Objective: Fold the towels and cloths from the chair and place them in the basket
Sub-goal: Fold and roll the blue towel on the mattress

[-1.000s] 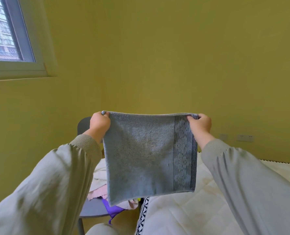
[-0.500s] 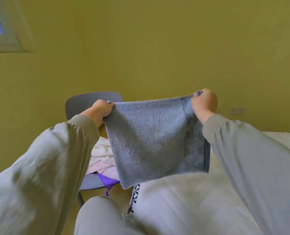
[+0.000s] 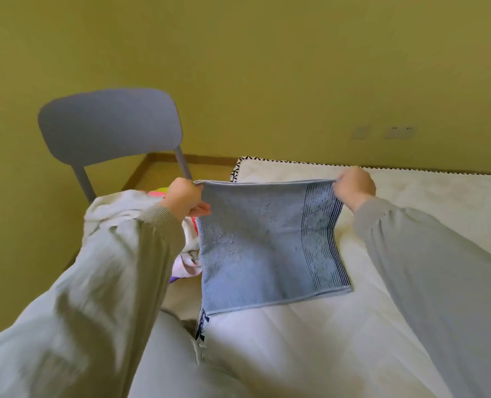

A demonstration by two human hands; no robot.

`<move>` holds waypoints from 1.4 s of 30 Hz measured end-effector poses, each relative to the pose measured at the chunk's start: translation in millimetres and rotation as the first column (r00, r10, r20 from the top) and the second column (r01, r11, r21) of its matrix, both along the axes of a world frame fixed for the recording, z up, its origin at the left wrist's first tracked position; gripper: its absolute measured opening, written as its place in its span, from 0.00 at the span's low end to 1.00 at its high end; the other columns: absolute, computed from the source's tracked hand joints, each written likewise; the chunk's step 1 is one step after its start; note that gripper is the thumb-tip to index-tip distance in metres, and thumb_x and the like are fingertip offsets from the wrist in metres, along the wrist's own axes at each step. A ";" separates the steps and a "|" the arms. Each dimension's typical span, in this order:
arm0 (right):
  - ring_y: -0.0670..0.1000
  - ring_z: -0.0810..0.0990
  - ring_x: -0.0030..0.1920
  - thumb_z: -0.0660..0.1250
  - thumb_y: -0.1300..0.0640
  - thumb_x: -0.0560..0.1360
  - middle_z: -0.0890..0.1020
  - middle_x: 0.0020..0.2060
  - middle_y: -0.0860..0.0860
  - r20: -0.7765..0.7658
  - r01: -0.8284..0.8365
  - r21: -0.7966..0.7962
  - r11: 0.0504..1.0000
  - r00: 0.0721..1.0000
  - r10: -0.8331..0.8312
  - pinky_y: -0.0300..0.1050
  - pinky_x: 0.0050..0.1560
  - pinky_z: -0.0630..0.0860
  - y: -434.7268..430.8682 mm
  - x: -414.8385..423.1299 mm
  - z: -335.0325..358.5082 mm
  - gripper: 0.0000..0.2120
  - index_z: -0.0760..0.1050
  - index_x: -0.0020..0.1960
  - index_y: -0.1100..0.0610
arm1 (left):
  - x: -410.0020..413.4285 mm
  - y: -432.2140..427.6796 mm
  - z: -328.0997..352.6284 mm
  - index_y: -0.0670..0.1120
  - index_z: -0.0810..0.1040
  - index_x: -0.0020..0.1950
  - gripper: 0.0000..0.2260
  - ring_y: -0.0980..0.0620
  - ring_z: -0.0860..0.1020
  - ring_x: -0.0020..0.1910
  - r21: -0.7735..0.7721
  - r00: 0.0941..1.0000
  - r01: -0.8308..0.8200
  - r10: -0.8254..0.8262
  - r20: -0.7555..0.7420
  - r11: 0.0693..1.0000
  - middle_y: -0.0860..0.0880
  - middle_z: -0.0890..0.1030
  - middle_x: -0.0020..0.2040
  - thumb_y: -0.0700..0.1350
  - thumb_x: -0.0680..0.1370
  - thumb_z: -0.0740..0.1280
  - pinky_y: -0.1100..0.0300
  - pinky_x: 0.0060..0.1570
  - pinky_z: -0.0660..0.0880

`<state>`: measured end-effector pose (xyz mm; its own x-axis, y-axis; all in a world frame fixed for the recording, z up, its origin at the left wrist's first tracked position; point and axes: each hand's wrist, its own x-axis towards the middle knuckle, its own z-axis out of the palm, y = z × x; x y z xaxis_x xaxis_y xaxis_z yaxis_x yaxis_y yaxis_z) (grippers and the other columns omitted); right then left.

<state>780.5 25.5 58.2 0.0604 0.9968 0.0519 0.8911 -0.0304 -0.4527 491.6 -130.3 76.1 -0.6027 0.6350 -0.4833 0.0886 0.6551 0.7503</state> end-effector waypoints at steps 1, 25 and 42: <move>0.60 0.80 0.48 0.63 0.64 0.73 0.80 0.41 0.58 0.031 -0.001 -0.026 1.000 1.000 0.002 0.43 0.42 0.70 2.4 -1.3 -6.5 0.05 0.78 0.42 0.61 | 1.1 4.3 -5.8 0.35 0.69 0.64 0.17 0.46 0.81 0.29 0.014 0.996 -0.006 0.005 0.089 1.000 0.39 0.83 0.35 0.46 0.84 0.52 0.61 0.28 0.74; 0.52 0.79 0.39 0.67 0.65 0.73 0.78 0.38 0.55 -0.649 0.068 -0.231 0.971 0.732 -0.206 0.49 0.47 0.79 60.2 -11.4 -60.7 0.07 0.73 0.46 0.56 | -13.3 79.7 -75.6 0.43 0.69 0.61 0.17 0.45 0.79 0.54 0.264 0.775 -0.376 0.145 0.616 0.888 0.42 0.79 0.56 0.54 0.83 0.52 0.51 0.56 0.73; 0.54 0.76 0.36 0.67 0.72 0.70 0.77 0.42 0.57 -0.629 0.189 -0.502 0.844 0.590 -0.506 0.42 0.31 0.73 6.7 32.4 -146.4 0.10 0.74 0.48 0.62 | 17.2 0.9 -159.6 0.40 0.71 0.55 0.13 0.46 0.80 0.44 0.109 0.827 -0.455 0.374 0.421 0.884 0.45 0.76 0.49 0.29 0.74 0.66 0.61 0.33 0.78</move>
